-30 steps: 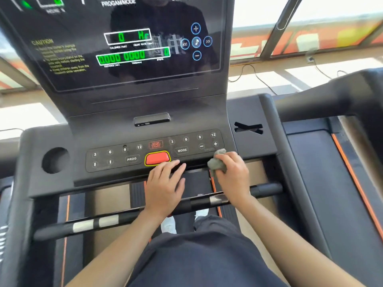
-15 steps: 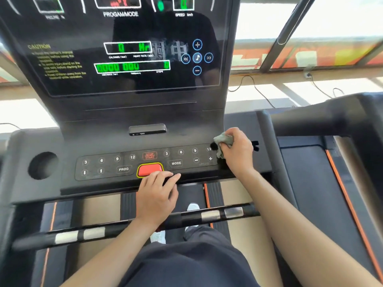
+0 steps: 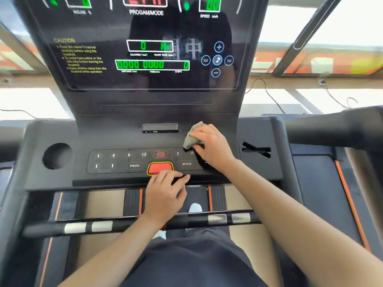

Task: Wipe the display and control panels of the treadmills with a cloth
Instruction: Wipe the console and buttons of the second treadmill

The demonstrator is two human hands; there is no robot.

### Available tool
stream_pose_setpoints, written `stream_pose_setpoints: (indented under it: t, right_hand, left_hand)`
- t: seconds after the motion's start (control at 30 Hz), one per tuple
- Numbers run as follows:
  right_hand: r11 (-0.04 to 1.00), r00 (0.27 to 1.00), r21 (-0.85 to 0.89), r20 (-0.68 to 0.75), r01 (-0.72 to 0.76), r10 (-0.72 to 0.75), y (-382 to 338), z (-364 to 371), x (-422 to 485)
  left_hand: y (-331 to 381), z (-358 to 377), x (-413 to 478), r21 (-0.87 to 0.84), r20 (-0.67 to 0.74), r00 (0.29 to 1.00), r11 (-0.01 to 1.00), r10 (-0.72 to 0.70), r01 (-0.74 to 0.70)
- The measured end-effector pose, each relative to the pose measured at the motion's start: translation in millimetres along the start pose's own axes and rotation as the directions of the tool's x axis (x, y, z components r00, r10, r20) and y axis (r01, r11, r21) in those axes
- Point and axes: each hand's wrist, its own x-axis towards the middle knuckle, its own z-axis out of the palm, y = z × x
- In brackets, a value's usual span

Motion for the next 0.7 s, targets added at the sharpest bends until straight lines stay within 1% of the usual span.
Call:
stream_pose_setpoints:
  t: [0.1, 0.17, 0.27, 0.33, 0.4, 0.47, 0.53, 0.7]
  right_hand:
    - [0.997, 0.999, -0.077, 0.022, 0.032, -0.031, 14, -12, -21]
    - [0.992, 1.000, -0.129, -0.022, 0.000, -0.003, 30, -23, -34]
    - [0.978, 0.987, -0.165, -0.117, -0.125, 0.106, 52, -35, -44]
    - [0.964, 0.964, -0.142, -0.174, -0.226, 0.201, 56, -38, -41]
    - [0.955, 0.946, -0.104, -0.204, -0.278, 0.253, 48, -35, -31]
    - [0.963, 0.946, -0.071, -0.219, -0.259, 0.239, 33, -25, -19]
    - [0.980, 0.962, -0.055, -0.208, -0.192, 0.176, 17, -12, -7]
    - [1.000, 0.997, -0.002, -0.077, -0.022, 0.022, -16, 16, 14]
  left_hand:
    - [-1, 0, 0, -0.005, 0.004, 1.000, 1.000, 0.000, 0.000]
    - [-1, 1, -1, -0.009, 0.002, 1.000, 1.000, -0.008, 0.008]
    - [0, 2, -1, -0.014, -0.011, 1.000, 1.000, -0.017, 0.017]
    - [0, 2, 0, -0.015, -0.015, 1.000, 1.000, -0.021, 0.020]
    - [0, 2, 0, -0.015, -0.010, 1.000, 1.000, -0.022, 0.022]
    - [0, 1, 0, -0.014, -0.003, 1.000, 1.000, -0.020, 0.020]
    - [0, 2, 0, -0.011, 0.003, 1.000, 1.000, -0.022, 0.022]
    - [0, 0, 0, -0.021, 0.035, 0.999, 0.999, -0.031, 0.032]
